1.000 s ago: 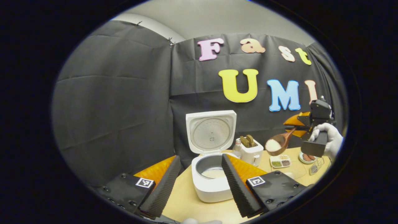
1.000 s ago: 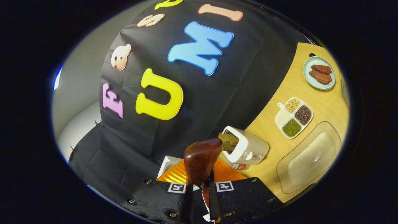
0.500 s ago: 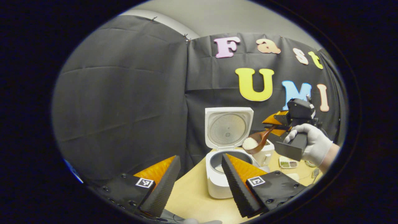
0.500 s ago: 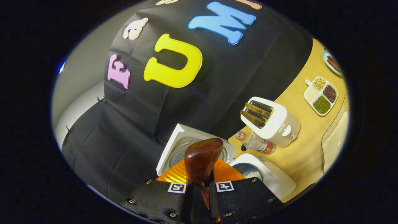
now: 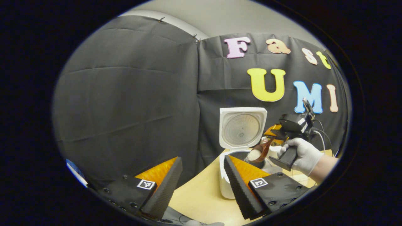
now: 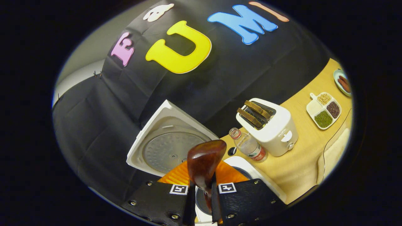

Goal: Close the left gripper, press the button to open the rice cooker; take a wooden spoon from the chopstick holder with the right hand, scoop a spoonful of rice and pour it into the rice cooker, then put the wooden spoon back into the chopstick holder.

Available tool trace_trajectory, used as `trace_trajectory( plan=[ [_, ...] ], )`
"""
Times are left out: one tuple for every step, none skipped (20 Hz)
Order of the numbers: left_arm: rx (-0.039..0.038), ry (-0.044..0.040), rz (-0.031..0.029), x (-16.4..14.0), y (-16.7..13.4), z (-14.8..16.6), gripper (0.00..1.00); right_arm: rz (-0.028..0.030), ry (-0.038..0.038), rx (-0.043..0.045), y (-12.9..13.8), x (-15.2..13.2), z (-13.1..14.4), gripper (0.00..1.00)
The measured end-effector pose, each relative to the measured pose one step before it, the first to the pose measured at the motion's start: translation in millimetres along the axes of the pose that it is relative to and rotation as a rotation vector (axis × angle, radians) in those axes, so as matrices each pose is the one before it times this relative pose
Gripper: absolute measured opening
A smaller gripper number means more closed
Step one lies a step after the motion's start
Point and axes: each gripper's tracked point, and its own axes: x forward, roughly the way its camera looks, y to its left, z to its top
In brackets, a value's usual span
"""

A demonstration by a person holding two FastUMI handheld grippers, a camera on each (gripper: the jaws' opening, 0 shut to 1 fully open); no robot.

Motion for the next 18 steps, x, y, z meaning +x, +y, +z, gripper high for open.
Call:
trace_trajectory(
  plan=[
    [0.00063, 0.00693, 0.00703, -1.22, 3.01, -2.45, 0.96, -0.01137, -0.00367, -0.04373, 0.65, 2.53, -3.87, 0.21],
    [0.00032, 0.00579, 0.00331, 0.74, 1.67, -1.75, 0.96, -0.00458, 0.00178, -0.04347, -0.15, 0.81, -2.96, 0.21],
    [0.00317, 0.00358, 0.00504, 2.01, 0.64, -2.15, 0.96, -0.00246, -0.00028, -0.04540, 0.63, 0.41, -3.06, 0.21],
    [0.00179, 0.00051, 0.00460, 0.02, 1.58, -1.83, 0.94, -0.00568, -0.00538, -0.04965, 1.80, 0.40, -1.35, 0.21],
    [0.00005, 0.00148, 0.00335, -0.25, 0.84, 0.31, 0.94, 0.00414, -0.00887, -0.04967, 3.91, -0.88, 0.01, 0.21],
    [-0.00163, -0.00010, 0.00063, -0.09, 0.27, 0.09, 0.94, 0.00560, -0.00715, -0.05056, 2.36, -0.78, 0.44, 0.21],
    [0.00003, 0.00319, 0.00179, -0.56, -0.70, -0.04, 0.94, 0.00635, -0.00507, -0.04716, 4.02, -0.48, -0.09, 0.21],
    [-0.00015, 0.00159, 0.00152, 0.24, 0.31, -1.16, 0.94, 0.00235, -0.00949, -0.04353, 3.71, -0.49, 1.38, 0.21],
    [0.00068, 0.00005, 0.00249, -0.86, 0.40, -0.69, 0.94, 0.00393, -0.00431, -0.03572, 3.42, -0.12, 1.21, 0.21],
    [0.00309, -0.00028, 0.00244, -0.91, -0.11, 0.78, 0.94, 0.00882, -0.00943, -0.03498, 3.74, -0.29, 1.44, 0.21],
    [0.00260, -0.00155, -0.00001, -0.11, -1.17, 0.66, 0.94, 0.00257, -0.00658, -0.03699, 2.63, 0.07, 1.51, 0.20],
    [0.00301, -0.00385, 0.00268, -1.25, 0.14, -0.30, 0.94, 0.00691, -0.00647, -0.03478, 4.42, -0.70, 1.96, 0.21],
    [0.00297, -0.00243, -0.00104, -0.29, -1.51, 0.75, 0.94, 0.00141, -0.00750, -0.04755, 3.29, 0.15, 0.69, 0.20],
    [0.00378, -0.00054, 0.00227, -2.18, 0.12, -0.24, 0.96, 0.00405, -0.00665, -0.04313, 1.04, 0.24, 1.81, 0.21],
    [0.00139, -0.00416, 0.00013, 1.01, 0.41, 1.21, 0.94, 0.00933, -0.01023, -0.04938, 6.26, -0.71, 2.33, 0.20],
    [0.00179, -0.00064, 0.00133, -1.12, -0.34, 0.36, 0.94, 0.00363, -0.00347, -0.04169, 3.45, -0.41, 1.52, 0.20],
    [0.00018, -0.00228, 0.00015, -0.19, 0.21, 1.31, 0.94, 0.01394, -0.00994, -0.04081, 3.57, -0.38, 0.65, 0.20],
    [0.00036, -0.00059, 0.00241, -0.86, 0.28, -0.52, 0.94, 0.00908, -0.00236, -0.04299, 4.88, 0.61, 0.12, 0.20]
  ],
)
